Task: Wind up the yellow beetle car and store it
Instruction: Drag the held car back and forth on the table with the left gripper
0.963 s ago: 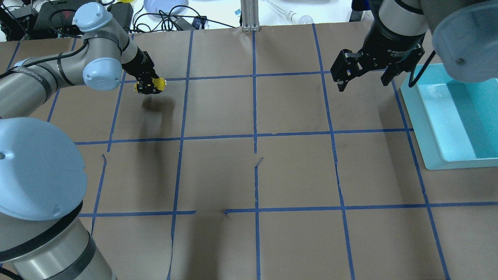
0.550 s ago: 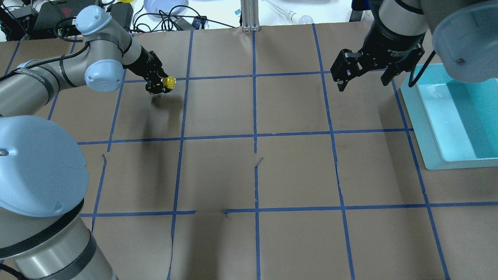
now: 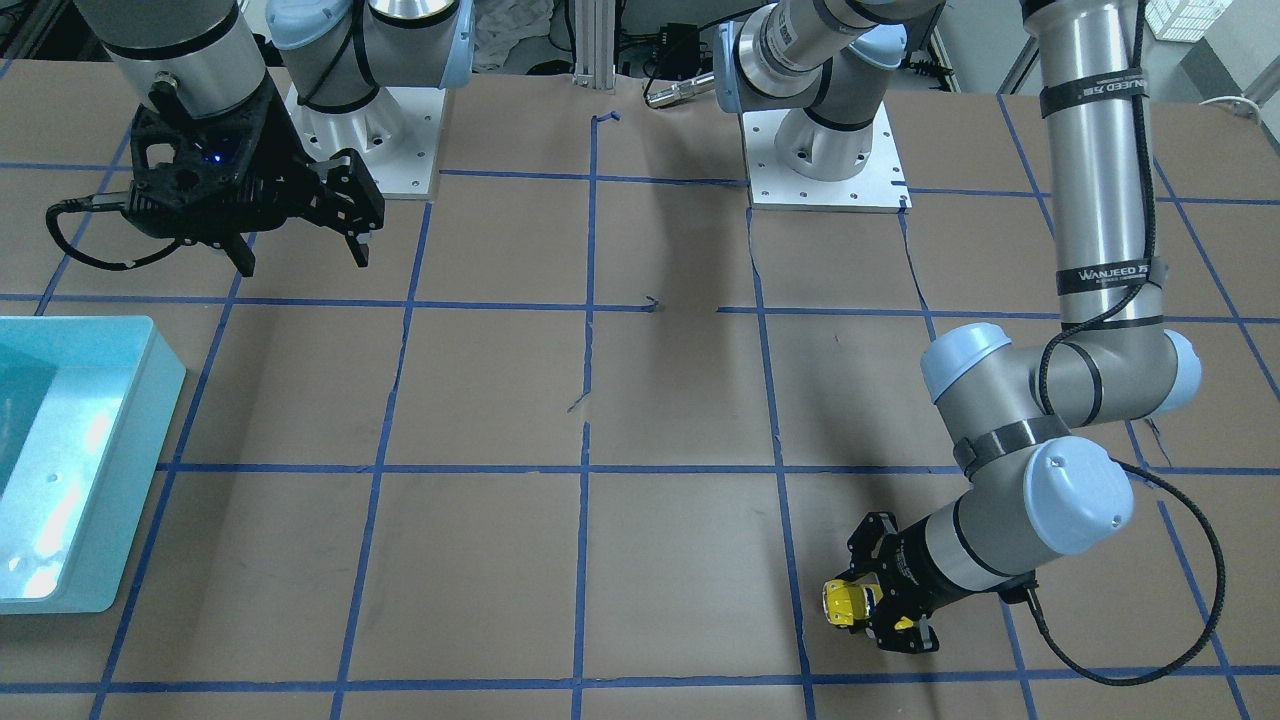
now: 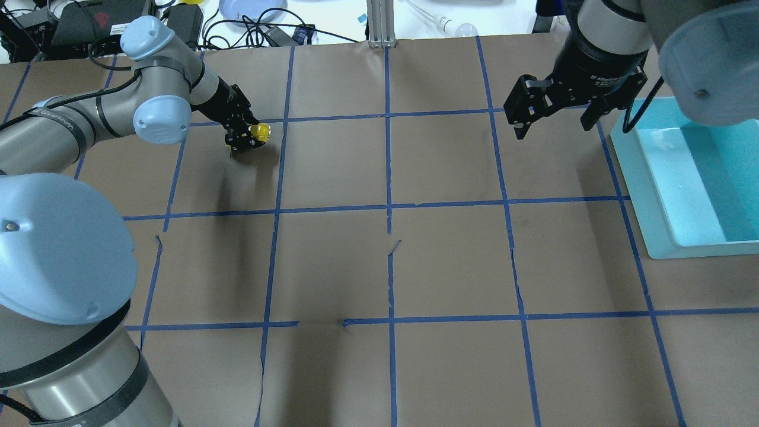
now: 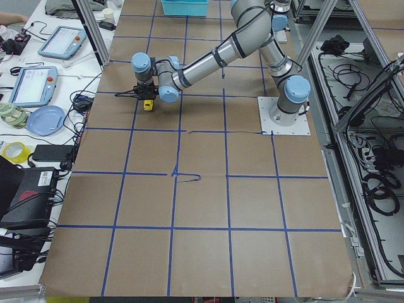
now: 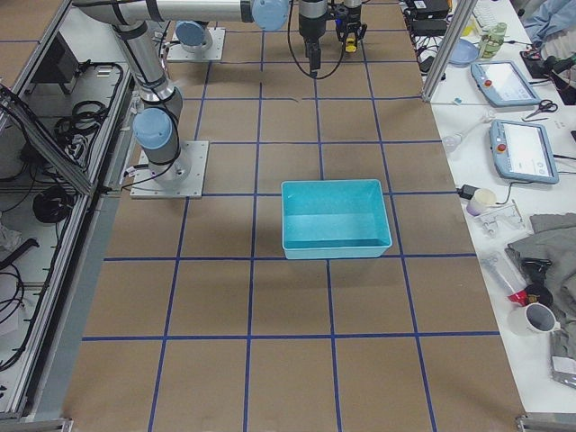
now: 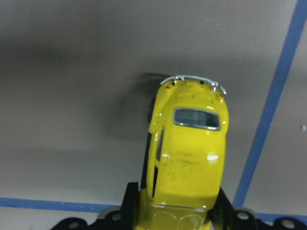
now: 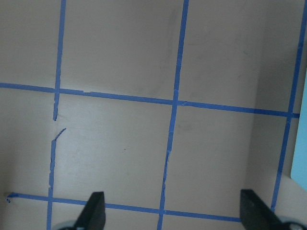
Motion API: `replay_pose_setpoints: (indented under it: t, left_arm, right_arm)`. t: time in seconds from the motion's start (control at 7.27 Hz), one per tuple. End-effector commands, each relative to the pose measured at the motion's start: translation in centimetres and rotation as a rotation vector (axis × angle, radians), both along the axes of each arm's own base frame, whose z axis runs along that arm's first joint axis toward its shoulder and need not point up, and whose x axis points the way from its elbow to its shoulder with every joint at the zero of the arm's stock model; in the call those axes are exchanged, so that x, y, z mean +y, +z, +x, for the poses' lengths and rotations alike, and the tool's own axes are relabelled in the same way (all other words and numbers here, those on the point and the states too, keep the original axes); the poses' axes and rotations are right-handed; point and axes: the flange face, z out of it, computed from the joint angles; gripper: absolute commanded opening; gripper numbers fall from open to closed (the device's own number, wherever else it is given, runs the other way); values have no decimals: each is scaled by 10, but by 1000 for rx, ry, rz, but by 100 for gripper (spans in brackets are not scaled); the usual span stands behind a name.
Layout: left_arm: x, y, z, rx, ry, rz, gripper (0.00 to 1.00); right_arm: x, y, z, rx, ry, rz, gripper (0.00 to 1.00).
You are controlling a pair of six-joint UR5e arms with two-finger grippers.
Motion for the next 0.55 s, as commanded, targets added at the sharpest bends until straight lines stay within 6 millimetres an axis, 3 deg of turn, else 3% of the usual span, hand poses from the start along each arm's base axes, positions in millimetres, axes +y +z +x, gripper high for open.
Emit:
replay_pose_setpoints:
  t: [0.0, 0.41]
  left_arm:
    - [0, -9, 0, -2, 2, 14, 17]
    - [0, -9, 9, -57, -2, 18, 17]
  right_arm:
    - [0, 0, 0, 0, 0, -1, 100]
    - [0, 1, 0, 0, 0, -2, 100]
